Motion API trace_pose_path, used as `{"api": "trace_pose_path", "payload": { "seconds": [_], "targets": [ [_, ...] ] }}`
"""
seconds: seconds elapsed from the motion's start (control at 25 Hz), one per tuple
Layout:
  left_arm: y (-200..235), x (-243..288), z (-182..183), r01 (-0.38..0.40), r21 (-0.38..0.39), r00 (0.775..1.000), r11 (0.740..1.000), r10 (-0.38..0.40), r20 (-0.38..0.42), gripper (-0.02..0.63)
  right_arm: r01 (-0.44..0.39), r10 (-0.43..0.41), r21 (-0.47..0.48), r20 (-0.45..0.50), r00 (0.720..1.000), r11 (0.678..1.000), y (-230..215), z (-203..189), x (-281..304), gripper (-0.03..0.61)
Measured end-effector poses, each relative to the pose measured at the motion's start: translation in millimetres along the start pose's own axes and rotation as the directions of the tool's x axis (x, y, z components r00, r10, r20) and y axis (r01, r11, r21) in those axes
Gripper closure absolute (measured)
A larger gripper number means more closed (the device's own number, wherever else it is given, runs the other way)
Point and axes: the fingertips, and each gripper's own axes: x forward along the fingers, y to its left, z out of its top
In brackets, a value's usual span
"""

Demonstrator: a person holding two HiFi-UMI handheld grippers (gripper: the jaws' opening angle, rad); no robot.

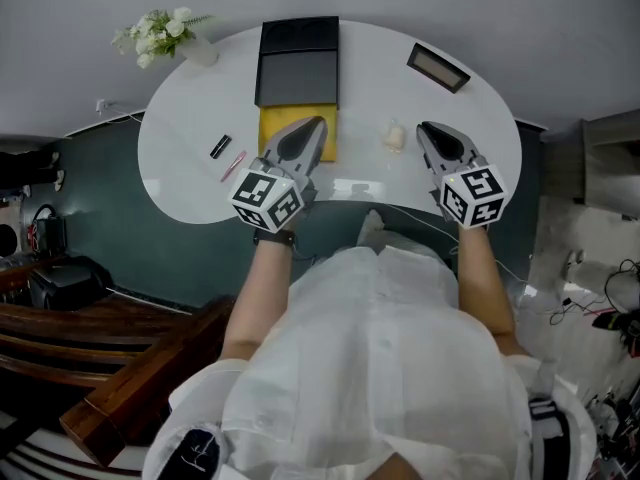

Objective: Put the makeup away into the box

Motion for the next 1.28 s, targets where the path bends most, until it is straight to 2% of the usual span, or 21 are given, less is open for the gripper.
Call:
{"api": "trace_pose_path", "payload": {
  "seconds": [0.24, 0.32, 0.72, 1.04, 1.28],
  "targets": [
    [-5.9, 27.6, -9.1, 0.016, 0.014, 0.999, 1.0, -0.015, -0.03, 0.589, -0.013, 0.013, 0.0, -0.03, 0.999, 1.0, -18.0, -13.4, 8.2, 0.553],
    [-9.1, 33.7, -12.8, 0.025, 0.017, 0.999, 1.0, -0.024, -0.044, 0.59, -0.022, 0.022, 0.003, -0.046, 0.999, 1.0, -18.5, -19.3, 10.4, 0.531],
    [-14.2, 56.1, -35.5, 0.086, 0.016, 0.989, 0.996, -0.083, -0.119, 0.589, -0.049, 0.05, 0.013, -0.141, 0.989, 0.999, -12.5, -50.7, 19.0, 0.495],
    [-9.5, 66.6, -64.3, 0.123, 0.003, 0.971, 0.992, -0.12, -0.209, 0.59, -0.057, 0.047, -0.03, -0.271, 0.962, 0.998, -9.3, -85.8, 41.6, 0.475],
    [-6.7, 70.5, -82.4, 0.15, -0.017, 0.959, 0.989, -0.15, -0.24, 0.589, -0.061, 0.042, -0.043, -0.364, 0.931, 0.997, -4.2, -111.7, 64.7, 0.453]
  ]
}}
